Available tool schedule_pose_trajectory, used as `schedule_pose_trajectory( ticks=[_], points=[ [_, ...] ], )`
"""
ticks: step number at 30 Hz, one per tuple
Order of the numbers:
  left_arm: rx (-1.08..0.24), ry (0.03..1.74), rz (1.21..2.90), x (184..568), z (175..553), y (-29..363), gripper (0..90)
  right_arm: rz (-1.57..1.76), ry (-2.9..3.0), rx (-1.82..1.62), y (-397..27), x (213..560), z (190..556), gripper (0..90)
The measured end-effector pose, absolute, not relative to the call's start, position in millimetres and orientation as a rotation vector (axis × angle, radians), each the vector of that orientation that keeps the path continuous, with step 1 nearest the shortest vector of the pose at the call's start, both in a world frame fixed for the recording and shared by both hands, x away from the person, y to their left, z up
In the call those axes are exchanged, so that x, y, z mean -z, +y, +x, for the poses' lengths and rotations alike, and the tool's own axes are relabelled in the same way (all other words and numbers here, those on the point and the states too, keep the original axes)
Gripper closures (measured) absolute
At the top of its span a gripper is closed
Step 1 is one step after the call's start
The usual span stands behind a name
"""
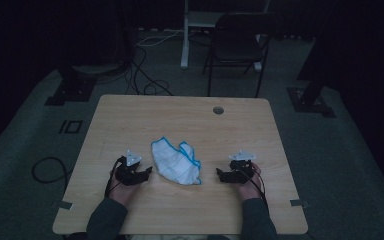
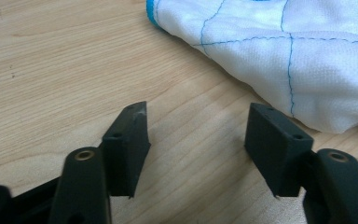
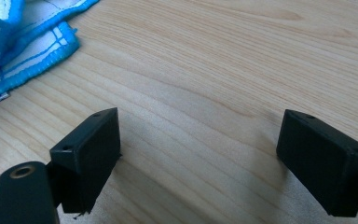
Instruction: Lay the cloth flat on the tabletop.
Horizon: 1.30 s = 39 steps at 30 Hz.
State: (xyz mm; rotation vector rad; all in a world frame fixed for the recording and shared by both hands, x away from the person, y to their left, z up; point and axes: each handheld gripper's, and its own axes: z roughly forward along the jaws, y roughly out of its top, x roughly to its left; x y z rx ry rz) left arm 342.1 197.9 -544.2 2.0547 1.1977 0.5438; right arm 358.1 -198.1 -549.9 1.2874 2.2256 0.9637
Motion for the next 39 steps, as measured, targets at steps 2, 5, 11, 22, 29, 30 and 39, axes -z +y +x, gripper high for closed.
schedule_pose_trajectory(
  ticks=[2,5,11,22,29,30,39],
  points=[
    [-0.543,1.192,2.053,544,341,198,44.5,1.287,2.225,-0.963,-198,550,358,13.9],
    [-0.543,1.191,2.054,544,341,197,46.0,1.288,2.224,-0.963,-198,550,358,13.9],
    [-0.542,1.192,2.053,544,341,197,47.2,1.289,2.223,-0.963,-198,550,358,13.9],
    [-0.518,1.203,2.056,541,340,198,56.0,1.287,2.22,-0.964,-198,550,357,14.6],
    [-0.501,1.195,2.015,533,336,199,56.6,1.291,2.219,-0.963,-197,550,357,14.7],
    [-0.496,1.189,2.0,530,335,198,56.8,1.291,2.219,-0.963,-197,550,357,14.6],
    [-0.519,1.144,1.977,512,335,193,56.8,1.292,2.219,-0.963,-197,550,357,14.6]
  ],
)
